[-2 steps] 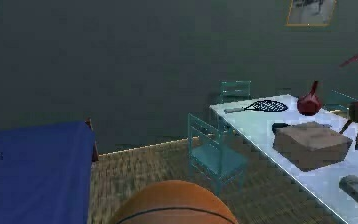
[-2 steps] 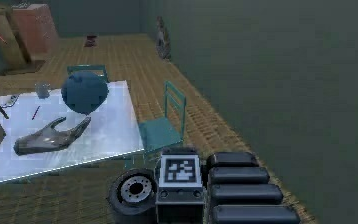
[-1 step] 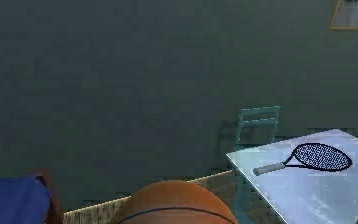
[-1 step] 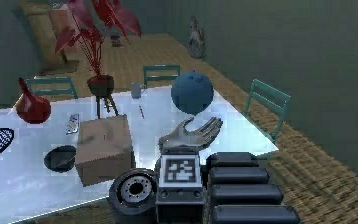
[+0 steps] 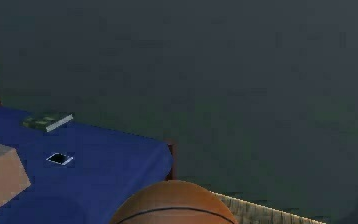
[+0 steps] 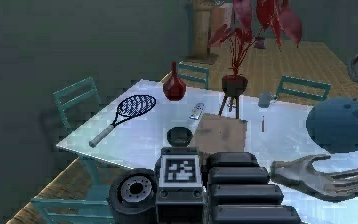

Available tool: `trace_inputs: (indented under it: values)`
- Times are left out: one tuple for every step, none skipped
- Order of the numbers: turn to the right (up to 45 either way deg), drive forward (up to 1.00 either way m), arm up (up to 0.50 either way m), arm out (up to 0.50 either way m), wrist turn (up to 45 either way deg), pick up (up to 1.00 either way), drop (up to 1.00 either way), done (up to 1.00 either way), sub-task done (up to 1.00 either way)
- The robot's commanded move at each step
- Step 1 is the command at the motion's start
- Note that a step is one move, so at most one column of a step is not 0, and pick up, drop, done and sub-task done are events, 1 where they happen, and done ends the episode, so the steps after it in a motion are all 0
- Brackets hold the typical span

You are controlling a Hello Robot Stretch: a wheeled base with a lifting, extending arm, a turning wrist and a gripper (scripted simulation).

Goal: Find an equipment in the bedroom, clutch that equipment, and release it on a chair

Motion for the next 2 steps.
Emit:
trace_inputs:
  values:
    - [0.0,0.05,0.00,0.00,0.0,0.00,0.00,0.00,0.00]
    - [45.0,0.00,0.00,0.00,0.0,0.00,0.00,0.00,0.00]
